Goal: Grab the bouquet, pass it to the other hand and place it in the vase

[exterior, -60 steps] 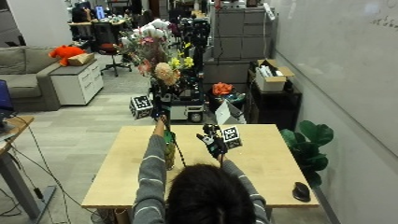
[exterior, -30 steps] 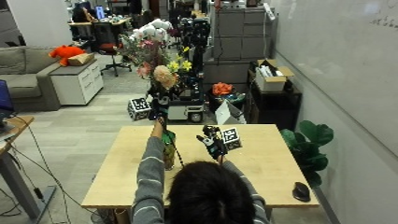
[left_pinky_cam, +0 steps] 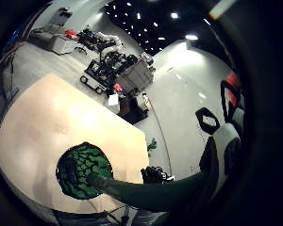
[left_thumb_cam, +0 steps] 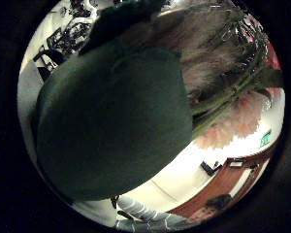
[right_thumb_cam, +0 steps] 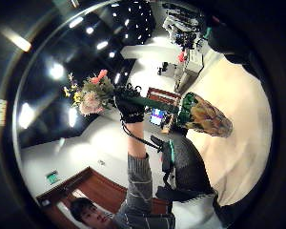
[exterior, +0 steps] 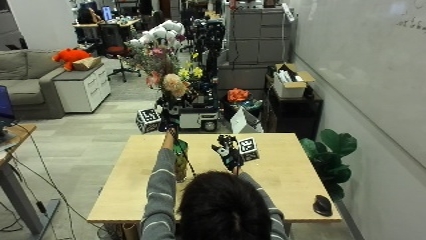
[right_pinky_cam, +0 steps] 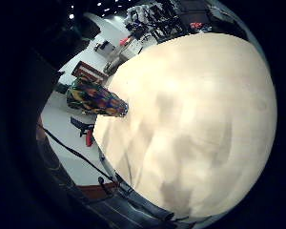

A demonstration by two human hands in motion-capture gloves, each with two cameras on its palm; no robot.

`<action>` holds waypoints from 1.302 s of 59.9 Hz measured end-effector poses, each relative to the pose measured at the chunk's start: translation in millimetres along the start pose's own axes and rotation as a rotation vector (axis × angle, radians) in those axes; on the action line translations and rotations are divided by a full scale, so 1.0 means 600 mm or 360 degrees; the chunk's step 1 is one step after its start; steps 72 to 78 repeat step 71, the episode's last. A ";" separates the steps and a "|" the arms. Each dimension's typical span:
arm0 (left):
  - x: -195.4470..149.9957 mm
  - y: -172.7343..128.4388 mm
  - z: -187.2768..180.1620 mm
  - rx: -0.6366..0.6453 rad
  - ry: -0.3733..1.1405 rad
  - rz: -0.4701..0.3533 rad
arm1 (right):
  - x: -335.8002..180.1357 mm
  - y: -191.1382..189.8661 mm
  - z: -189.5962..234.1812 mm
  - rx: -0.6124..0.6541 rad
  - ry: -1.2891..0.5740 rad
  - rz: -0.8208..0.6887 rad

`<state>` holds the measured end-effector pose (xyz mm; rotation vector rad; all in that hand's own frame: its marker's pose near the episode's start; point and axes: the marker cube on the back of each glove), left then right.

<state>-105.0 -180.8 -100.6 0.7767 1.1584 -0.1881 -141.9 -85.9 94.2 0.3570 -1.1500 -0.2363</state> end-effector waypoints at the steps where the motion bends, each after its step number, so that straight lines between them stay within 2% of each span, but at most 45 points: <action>1: -0.006 0.003 0.000 -0.0009 -0.0054 -0.0062 | 0.000 -0.001 0.000 0.0010 0.0000 -0.0025; 4: 0.002 0.016 -0.005 -0.0025 -0.0055 -0.0067 | -0.010 0.000 0.003 0.0010 -0.0077 -0.0068; 6: 0.006 0.026 -0.005 -0.0088 -0.0042 -0.0054 | -0.017 0.006 0.005 -0.0006 -0.0138 0.0020; 9: 0.011 0.050 -0.015 -0.0219 -0.0163 -0.0102 | -0.010 0.008 0.005 0.0005 -0.0103 0.0091; 14: -0.019 0.061 -0.011 -0.0579 -0.0189 0.0035 | 0.007 0.003 0.003 0.0039 -0.0004 0.0073; 17: -0.029 0.088 -0.038 -0.0687 -0.0434 -0.0067 | 0.029 0.006 -0.002 0.0065 0.0143 0.0234; 19: -0.021 0.118 -0.052 -0.0818 -0.0495 -0.0104 | 0.039 0.007 -0.005 0.0075 0.0211 0.0300; 23: -0.054 0.147 -0.070 -0.0943 -0.0713 -0.0062 | 0.013 0.007 0.002 0.0032 0.0006 0.0114; 27: -0.093 0.157 -0.079 -0.0926 -0.0738 0.0007 | 0.011 0.006 0.000 0.0037 0.0008 0.0066; 30: -0.105 0.169 -0.090 -0.0918 -0.0717 -0.0062 | 0.005 0.005 -0.004 0.0053 0.0034 -0.0008; 32: -0.104 0.180 -0.100 -0.0934 -0.0693 -0.0121 | -0.001 0.008 -0.007 0.0057 0.0039 0.0036; 35: -0.099 0.190 -0.110 -0.0946 -0.0658 -0.0135 | 0.000 0.010 -0.014 0.0073 0.0105 0.0104; 39: -0.100 0.188 -0.123 -0.0875 -0.0720 -0.0142 | 0.015 -0.007 -0.029 0.0153 0.0299 -0.0073; 42: -0.098 0.190 -0.134 -0.0835 -0.0775 -0.0176 | -0.010 0.007 -0.024 0.0102 0.0152 0.0039; 46: -0.084 0.194 -0.142 -0.0814 -0.0720 -0.0152 | -0.035 0.021 -0.021 0.0051 -0.0007 0.0145; 49: -0.077 0.198 -0.147 -0.0810 -0.0676 -0.0137 | -0.039 0.025 -0.024 0.0058 -0.0002 0.0206; 54: -0.062 0.210 -0.162 -0.0839 -0.0585 -0.0129 | -0.048 0.026 -0.032 0.0076 -0.0013 0.0109; 58: -0.061 0.209 -0.166 -0.0804 -0.0561 -0.0155 | -0.029 0.023 -0.040 0.0118 0.0122 0.0157; 61: -0.063 0.203 -0.168 -0.0753 -0.0563 -0.0133 | -0.040 0.023 -0.037 0.0099 0.0041 0.0106; 65: -0.072 0.200 -0.172 -0.0716 -0.0648 -0.0191 | -0.015 0.025 -0.040 0.0102 0.0168 0.0339; 68: -0.083 0.193 -0.173 -0.0676 -0.0698 -0.0169 | -0.021 0.022 -0.037 0.0097 0.0116 0.0280; 71: -0.102 0.181 -0.175 -0.0590 -0.0793 -0.0114 | -0.008 0.016 -0.041 0.0151 0.0221 0.0287; 78: -0.102 0.181 -0.175 -0.0590 -0.0793 -0.0114 | -0.008 0.016 -0.041 0.0151 0.0221 0.0287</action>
